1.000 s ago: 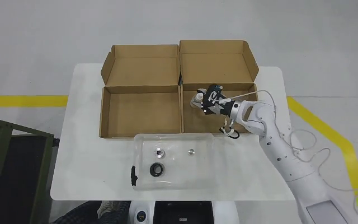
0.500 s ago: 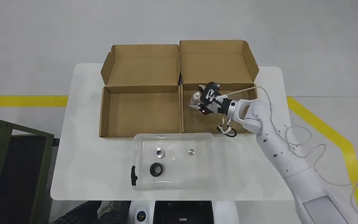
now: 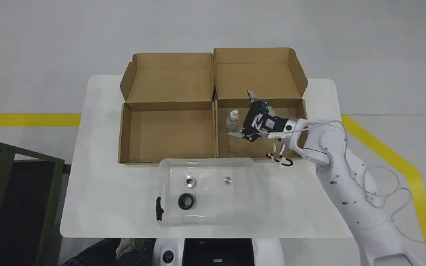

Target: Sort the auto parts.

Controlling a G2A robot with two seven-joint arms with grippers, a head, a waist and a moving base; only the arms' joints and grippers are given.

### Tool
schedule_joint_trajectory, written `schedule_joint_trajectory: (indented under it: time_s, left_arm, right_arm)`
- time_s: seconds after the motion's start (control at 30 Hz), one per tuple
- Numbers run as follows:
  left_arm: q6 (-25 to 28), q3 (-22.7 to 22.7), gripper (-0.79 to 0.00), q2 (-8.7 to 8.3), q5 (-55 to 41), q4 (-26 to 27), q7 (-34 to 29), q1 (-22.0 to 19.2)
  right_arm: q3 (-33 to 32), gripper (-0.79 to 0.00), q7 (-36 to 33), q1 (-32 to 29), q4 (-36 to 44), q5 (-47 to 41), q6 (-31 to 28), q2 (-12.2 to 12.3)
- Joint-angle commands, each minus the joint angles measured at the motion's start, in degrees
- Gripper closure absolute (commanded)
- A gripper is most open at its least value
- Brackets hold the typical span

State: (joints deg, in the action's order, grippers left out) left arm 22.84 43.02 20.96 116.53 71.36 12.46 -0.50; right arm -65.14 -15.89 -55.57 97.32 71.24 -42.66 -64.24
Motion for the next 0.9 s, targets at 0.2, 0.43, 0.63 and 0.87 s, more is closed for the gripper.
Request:
schedule_joint_trajectory:
  time_s: [0.2, 0.43, 0.63, 0.87]
  left_arm:
    - [0.0, 0.0, -0.785, 0.0, 0.0, 0.0, 0.0, 0.0]
    - [0.0, 0.0, -0.785, 0.0, 0.0, 0.0, 0.0, 0.0]
    - [0.0, 0.0, -0.785, 0.0, 0.0, 0.0, 0.0, 0.0]
    - [0.0, 0.0, -0.785, 0.0, 0.0, 0.0, 0.0, 0.0]
  right_arm:
    - [-1.3, -0.785, -5.5, -7.8, 12.3, -2.9, -3.8, 1.2]
    - [-1.2, -0.785, -7.8, -14.1, 18.2, -1.8, -6.4, 2.1]
    - [-0.9, -0.785, -7.9, -19.0, 20.5, 0.6, -7.3, 2.7]
    - [0.2, -0.785, -8.5, -22.4, 21.6, 4.4, -8.8, 3.3]
